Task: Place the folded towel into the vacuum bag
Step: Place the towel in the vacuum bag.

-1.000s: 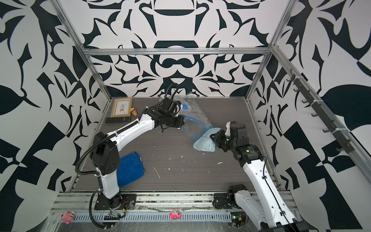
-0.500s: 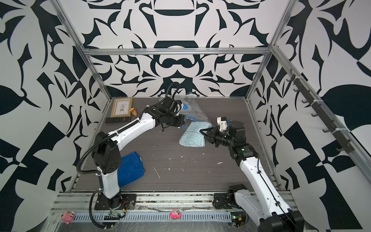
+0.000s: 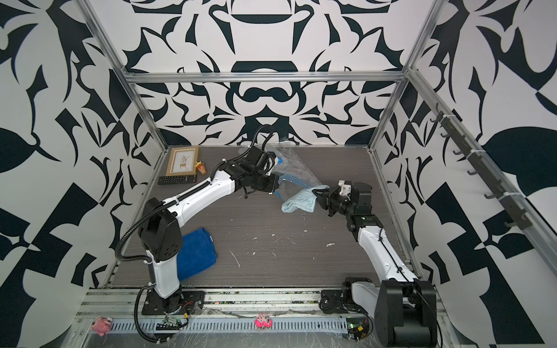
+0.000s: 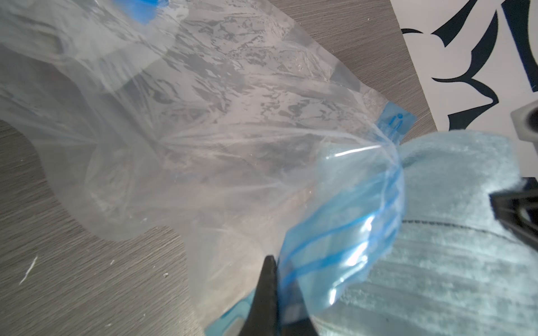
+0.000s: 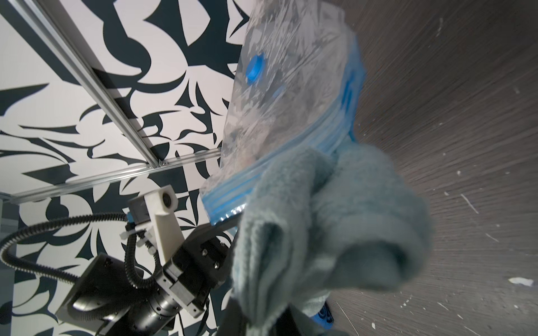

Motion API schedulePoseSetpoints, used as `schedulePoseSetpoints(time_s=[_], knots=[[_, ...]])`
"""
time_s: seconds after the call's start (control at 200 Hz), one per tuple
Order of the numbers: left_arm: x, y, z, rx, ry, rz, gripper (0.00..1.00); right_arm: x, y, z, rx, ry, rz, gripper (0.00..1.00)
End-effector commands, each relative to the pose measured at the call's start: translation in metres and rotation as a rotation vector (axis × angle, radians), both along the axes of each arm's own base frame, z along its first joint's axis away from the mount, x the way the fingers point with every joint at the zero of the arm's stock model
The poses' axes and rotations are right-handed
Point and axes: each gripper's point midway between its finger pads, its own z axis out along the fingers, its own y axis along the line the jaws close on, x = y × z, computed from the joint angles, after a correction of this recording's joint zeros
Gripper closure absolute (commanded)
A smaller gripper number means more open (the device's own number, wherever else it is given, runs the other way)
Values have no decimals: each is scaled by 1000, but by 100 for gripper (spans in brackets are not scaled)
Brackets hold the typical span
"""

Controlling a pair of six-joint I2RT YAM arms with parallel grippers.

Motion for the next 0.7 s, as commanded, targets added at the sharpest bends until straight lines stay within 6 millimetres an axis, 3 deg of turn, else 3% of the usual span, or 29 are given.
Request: schedulePoseSetpoints(time_s=[0.0, 0.4, 0.61, 0.695], knots=[[-12, -5, 6, 1, 19, -33, 100, 18, -6, 29, 21, -110, -36, 100], [-27, -17, 3, 43, 59, -37, 100, 62, -19, 72, 89, -232, -140, 100], [-27, -19, 1, 42, 88, -23, 100, 67, -17, 99, 97, -297, -124, 100], [-26, -23, 5, 24, 98, -25, 100, 64, -11, 100, 79, -309, -108, 100]])
